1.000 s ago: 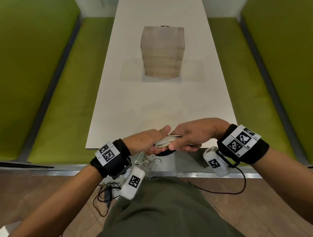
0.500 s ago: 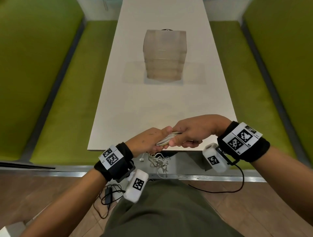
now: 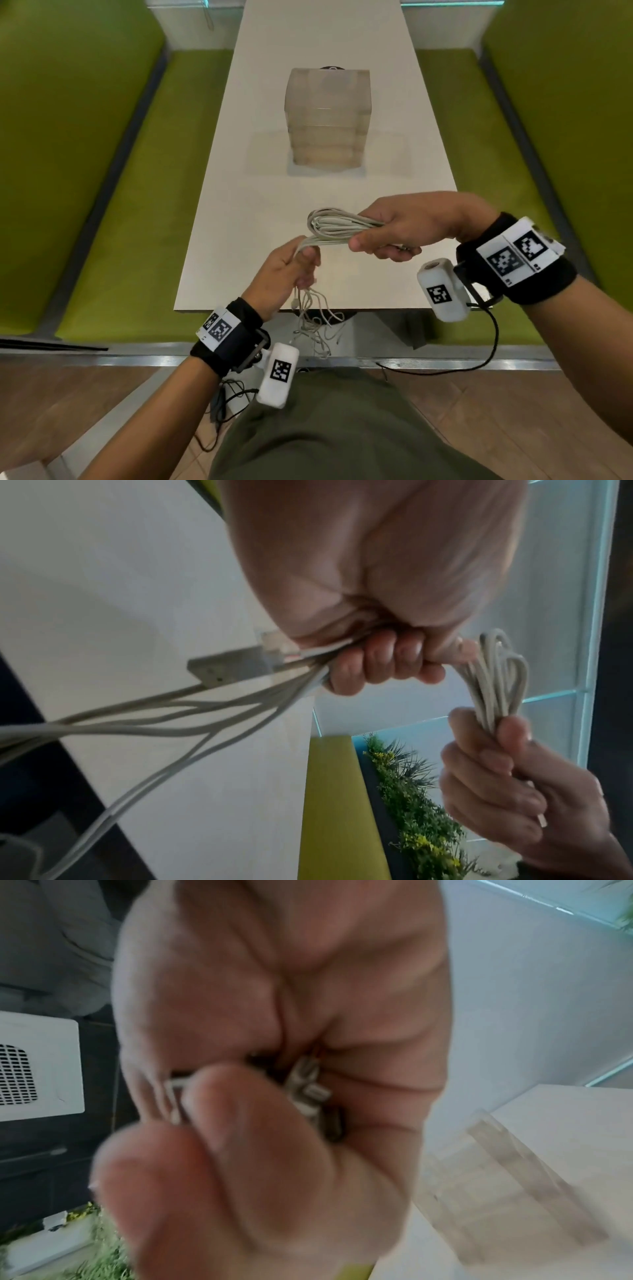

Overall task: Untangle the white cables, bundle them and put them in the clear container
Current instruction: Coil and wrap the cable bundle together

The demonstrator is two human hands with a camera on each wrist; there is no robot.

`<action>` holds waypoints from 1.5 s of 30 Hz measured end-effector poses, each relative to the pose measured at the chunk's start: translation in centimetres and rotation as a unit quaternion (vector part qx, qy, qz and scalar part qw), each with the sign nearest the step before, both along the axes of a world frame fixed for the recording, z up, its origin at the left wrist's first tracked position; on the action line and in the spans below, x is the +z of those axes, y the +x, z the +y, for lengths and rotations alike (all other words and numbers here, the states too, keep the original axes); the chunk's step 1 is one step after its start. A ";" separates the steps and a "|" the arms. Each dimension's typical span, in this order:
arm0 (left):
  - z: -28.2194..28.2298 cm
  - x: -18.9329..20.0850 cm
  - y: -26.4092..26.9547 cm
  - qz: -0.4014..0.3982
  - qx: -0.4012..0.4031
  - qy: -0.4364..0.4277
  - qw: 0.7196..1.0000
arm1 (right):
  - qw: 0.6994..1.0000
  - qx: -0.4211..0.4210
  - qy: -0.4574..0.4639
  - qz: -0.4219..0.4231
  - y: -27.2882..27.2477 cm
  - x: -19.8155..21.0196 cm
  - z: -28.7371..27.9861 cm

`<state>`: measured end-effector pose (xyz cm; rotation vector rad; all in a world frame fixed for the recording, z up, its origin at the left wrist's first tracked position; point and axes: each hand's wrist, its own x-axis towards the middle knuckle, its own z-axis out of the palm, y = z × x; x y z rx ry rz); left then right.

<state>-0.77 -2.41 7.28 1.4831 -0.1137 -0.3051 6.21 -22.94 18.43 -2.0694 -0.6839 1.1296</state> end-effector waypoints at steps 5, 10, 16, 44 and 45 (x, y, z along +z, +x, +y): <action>0.9 0.4 0.2 0.023 -0.022 -0.054 0.998 | 0.999 -0.037 0.028 0.019 -0.7 -1.7 -0.3; 1.1 0.8 0.0 0.050 -0.010 -0.033 0.998 | 0.997 -0.059 0.045 0.018 -1.0 -2.2 -0.6; -0.9 2.0 0.4 0.072 0.081 -0.076 0.991 | 0.985 -0.143 0.096 -0.021 -2.4 -4.3 1.8; -1.0 1.8 1.4 0.102 0.107 -0.110 0.983 | 0.987 -0.116 0.035 -0.107 -3.6 -8.3 5.0; -0.8 1.9 1.5 0.087 0.106 -0.124 0.983 | 0.990 -0.104 0.045 -0.086 -3.7 -8.1 5.1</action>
